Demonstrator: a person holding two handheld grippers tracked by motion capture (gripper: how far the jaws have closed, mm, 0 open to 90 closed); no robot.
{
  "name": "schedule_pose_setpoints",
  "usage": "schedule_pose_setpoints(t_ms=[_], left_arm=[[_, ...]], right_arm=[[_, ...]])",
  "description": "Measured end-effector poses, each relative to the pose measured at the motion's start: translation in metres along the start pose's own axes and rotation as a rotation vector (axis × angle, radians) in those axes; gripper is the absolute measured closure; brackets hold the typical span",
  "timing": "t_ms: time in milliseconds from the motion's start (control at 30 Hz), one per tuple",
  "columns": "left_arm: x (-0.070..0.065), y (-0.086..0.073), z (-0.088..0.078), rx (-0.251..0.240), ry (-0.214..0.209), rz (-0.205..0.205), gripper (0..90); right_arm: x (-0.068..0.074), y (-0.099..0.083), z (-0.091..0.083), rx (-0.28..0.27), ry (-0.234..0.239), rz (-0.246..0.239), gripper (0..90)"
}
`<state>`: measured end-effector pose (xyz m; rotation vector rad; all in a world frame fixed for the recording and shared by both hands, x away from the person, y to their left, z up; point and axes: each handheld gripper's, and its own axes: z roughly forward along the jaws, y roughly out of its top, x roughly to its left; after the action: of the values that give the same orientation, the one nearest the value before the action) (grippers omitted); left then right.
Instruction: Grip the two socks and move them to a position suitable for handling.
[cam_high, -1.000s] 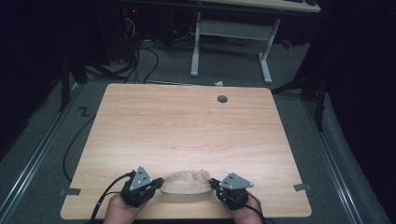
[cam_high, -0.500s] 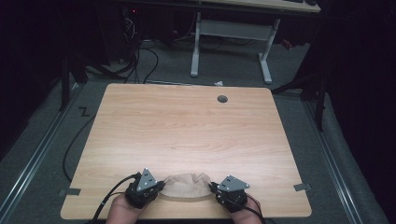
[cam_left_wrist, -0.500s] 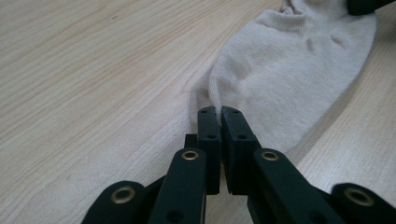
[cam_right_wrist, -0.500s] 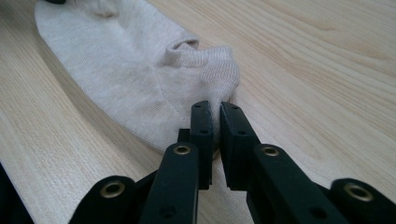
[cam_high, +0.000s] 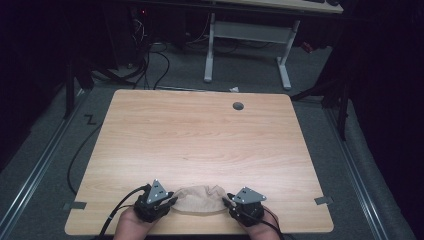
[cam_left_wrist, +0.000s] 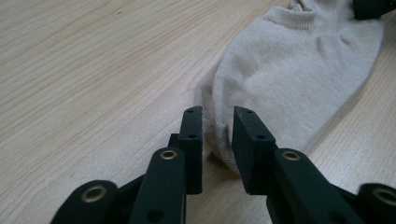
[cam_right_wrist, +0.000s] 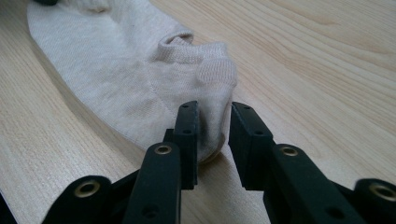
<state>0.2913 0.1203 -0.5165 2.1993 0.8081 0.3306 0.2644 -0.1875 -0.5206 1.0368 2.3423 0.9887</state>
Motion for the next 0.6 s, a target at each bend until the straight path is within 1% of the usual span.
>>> schedule_pose_setpoints(t_ms=[300,600], left_arm=[[0.0003,0.0005,-0.0003,-0.011,-0.003,-0.003,67.3],[0.0019,0.0017,-0.0007,-0.026,-0.008,-0.011,61.4]], right_arm=[[-0.0002,0.0007,0.0001,-0.011,0.002,0.011,68.2],[-0.0007,0.0032,0.0004,-0.044,0.000,0.019,62.9]])
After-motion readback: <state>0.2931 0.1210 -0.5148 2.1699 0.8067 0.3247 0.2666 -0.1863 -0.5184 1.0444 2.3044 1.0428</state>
